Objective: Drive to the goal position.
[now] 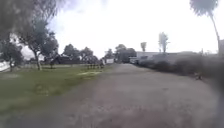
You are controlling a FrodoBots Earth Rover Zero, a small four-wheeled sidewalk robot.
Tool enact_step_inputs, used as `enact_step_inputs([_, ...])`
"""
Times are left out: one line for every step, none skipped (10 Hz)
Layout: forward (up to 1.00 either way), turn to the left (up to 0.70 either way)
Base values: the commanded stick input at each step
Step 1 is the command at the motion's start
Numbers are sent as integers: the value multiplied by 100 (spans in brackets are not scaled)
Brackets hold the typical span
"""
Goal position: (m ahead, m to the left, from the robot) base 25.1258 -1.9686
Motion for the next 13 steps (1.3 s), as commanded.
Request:
enact_step_inputs([70,-31])
enact_step_inputs([70,-31])
enact_step_inputs([70,-27])
enact_step_inputs([70,-26])
enact_step_inputs([70,0])
enact_step_inputs([70,0])
enact_step_inputs([70,0])
enact_step_inputs([70,0])
enact_step_inputs([70,0])
enact_step_inputs([70,0])
enact_step_inputs([70,0])
enact_step_inputs([70,0])
enact_step_inputs([70,0])
